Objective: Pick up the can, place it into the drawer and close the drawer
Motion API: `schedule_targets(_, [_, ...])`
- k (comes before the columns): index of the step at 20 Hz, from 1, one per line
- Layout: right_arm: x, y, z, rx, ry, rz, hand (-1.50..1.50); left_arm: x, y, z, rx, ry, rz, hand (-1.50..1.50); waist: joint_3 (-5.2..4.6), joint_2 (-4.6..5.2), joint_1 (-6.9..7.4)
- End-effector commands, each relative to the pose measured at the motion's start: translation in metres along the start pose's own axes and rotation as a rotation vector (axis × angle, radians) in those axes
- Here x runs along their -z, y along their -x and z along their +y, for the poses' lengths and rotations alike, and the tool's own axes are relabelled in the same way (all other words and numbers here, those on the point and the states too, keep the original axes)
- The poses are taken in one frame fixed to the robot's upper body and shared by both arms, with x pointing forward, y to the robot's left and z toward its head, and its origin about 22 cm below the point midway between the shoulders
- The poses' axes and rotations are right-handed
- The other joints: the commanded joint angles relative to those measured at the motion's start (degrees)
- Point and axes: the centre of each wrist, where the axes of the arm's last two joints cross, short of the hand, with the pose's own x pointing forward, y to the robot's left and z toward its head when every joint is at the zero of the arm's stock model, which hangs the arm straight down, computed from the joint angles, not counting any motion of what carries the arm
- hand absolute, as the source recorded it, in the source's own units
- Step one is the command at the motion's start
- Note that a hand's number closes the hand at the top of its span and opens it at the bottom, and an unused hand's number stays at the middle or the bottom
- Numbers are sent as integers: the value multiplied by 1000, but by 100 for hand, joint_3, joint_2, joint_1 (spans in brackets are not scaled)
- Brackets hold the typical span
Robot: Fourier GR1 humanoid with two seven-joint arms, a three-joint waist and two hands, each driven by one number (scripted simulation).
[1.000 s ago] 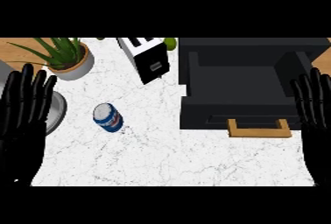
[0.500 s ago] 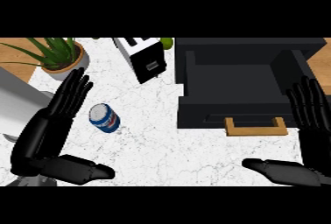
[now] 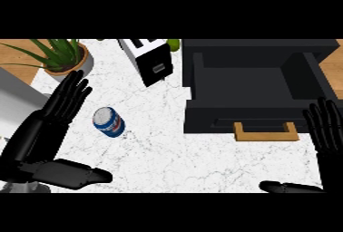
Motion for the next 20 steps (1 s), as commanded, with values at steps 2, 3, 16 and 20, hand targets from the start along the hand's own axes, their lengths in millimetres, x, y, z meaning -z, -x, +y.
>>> schedule_targets(2, [-6,6,-9,7,1,-5,-150,-7,1,13,-15,-30,33,-150,-1,0,9])
schedule_targets(3, [-6,-11,-17,0,-2,8,-150,-5,-9,2,-27,-43,38,-150,-1,-1,5])
schedule_targets(16, [-17,25,-25,-23,15,9,-150,24,53,13,-18,-41,77,-150,-1,6,-8])
schedule_targets(20, [-5,18,-25,-28,5,11,-150,37,42,-10,-10,-71,82,-150,-1,3,1])
